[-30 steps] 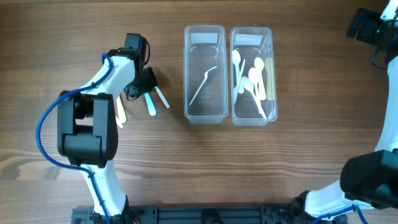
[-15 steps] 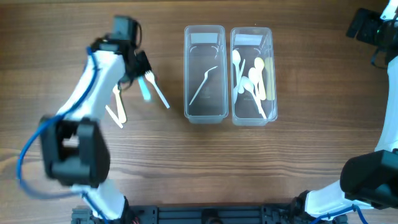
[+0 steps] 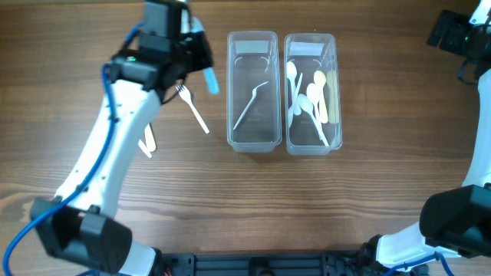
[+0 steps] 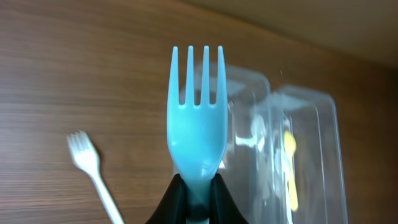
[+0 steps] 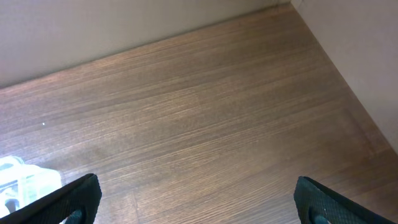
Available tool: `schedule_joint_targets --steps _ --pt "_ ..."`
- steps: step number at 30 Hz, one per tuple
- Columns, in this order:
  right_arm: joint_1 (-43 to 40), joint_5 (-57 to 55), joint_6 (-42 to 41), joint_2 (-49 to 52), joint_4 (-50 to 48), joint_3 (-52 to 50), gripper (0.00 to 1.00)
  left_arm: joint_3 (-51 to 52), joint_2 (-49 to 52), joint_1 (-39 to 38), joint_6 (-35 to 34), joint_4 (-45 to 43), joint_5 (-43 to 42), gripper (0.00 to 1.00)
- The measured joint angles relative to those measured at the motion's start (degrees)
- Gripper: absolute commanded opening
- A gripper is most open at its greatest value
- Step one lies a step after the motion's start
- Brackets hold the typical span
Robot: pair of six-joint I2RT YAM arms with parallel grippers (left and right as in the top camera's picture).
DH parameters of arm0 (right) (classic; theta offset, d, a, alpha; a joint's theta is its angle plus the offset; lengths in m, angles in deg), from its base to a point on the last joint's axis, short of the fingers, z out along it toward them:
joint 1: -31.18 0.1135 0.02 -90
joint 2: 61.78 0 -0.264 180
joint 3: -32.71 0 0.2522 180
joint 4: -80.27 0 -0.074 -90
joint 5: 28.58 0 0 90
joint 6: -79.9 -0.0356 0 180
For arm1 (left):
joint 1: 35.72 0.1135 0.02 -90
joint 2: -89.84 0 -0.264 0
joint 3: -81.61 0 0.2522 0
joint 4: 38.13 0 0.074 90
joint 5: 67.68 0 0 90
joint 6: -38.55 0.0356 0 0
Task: Pack container
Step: 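Place the blue fork into the left container and release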
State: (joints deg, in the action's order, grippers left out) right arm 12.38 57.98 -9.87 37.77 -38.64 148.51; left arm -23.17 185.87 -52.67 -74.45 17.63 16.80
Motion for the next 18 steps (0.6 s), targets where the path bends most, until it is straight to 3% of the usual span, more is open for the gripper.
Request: schedule_joint_targets --steps 7,14,15,16,18 --pt "0.00 0.00 0.00 0.00 0.00 0.00 1.00 0.00 7.65 -7.21 2.16 -2.40 -0.59 0.11" --pt "0.00 0.00 0.00 0.00 0.00 0.00 1.00 0.00 14.32 -9.57 3.39 -3.08 -0.63 0.09" --pt "0.00 0.00 0.00 0.00 0.00 0.00 1.00 0.00 15.12 -9.60 3.43 -3.13 -0.61 0.14" --pt "0.00 0.00 0.00 0.00 0.00 0.00 1.00 0.00 15.65 -9.57 3.43 -3.10 -0.61 0.28" --pt "0.00 0.00 0.00 0.00 0.00 0.00 1.00 0.02 16.63 -9.57 3.74 -3.30 -0.61 0.42"
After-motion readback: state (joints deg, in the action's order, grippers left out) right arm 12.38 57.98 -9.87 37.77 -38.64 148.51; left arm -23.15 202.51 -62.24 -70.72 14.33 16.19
